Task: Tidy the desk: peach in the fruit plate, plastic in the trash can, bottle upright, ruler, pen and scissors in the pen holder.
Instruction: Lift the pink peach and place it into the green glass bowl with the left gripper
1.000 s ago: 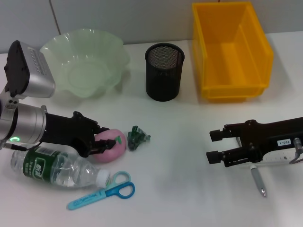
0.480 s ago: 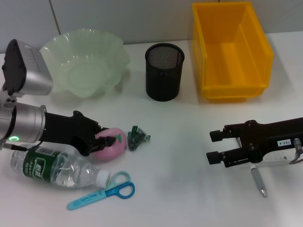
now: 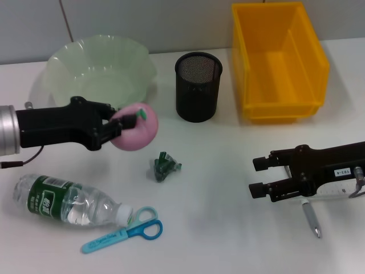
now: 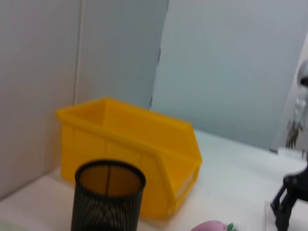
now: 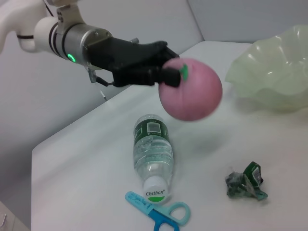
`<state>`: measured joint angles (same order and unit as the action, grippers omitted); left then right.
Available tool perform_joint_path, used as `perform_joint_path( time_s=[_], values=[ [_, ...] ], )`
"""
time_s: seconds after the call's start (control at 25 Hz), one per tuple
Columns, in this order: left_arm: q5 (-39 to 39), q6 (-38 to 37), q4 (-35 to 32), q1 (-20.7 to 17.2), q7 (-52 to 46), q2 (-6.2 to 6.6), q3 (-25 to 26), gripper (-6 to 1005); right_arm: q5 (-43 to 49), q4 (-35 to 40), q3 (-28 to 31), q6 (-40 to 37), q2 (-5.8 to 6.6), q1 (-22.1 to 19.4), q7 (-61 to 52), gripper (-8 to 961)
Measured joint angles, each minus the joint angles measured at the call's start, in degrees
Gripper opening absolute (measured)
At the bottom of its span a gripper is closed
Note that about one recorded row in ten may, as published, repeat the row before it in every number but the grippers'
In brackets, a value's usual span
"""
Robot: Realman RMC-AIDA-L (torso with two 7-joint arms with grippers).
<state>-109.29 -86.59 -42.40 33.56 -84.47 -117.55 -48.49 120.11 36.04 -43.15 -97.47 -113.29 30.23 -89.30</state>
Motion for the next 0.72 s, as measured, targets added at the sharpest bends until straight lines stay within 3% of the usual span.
perform_joint_path(
  time_s=[0.2,0.36,0.44,0.48,0.56,0.64,0.72],
  values=[
    [2.2,-0.2,2.0,-0.4,1.8,0.18,1.3,151,0.0,0.1,0.0,0.0,0.0,0.1,0.0,821],
    [3.9,3.5,2.7,-0.4,2.7,-0.69,1.8,122,0.0,0.2,0.0,0.0,0.0,0.2,0.0,821],
    [7.3,6.7,4.7,-0.3,4.2,-0.92,2.1,106,0.0,0.2,0.0,0.0,0.0,0.3,0.0,821],
    [13.8,11.3,8.5,0.0,7.1,-0.95,2.2,95,0.0,0.2,-0.1,0.0,0.0,0.3,0.0,821],
    [13.8,11.3,8.5,0.0,7.1,-0.95,2.2,73,0.0,0.2,-0.1,0.0,0.0,0.4,0.0,821],
    [23.3,20.4,13.5,1.2,13.3,-1.01,2.1,59,0.0,0.2,-0.1,0.0,0.0,0.4,0.0,821],
    [27.4,24.5,15.8,2.0,16.6,-1.12,2.1,54,0.1,0.1,-0.1,0.0,0.0,0.5,0.0,820]
  ],
)
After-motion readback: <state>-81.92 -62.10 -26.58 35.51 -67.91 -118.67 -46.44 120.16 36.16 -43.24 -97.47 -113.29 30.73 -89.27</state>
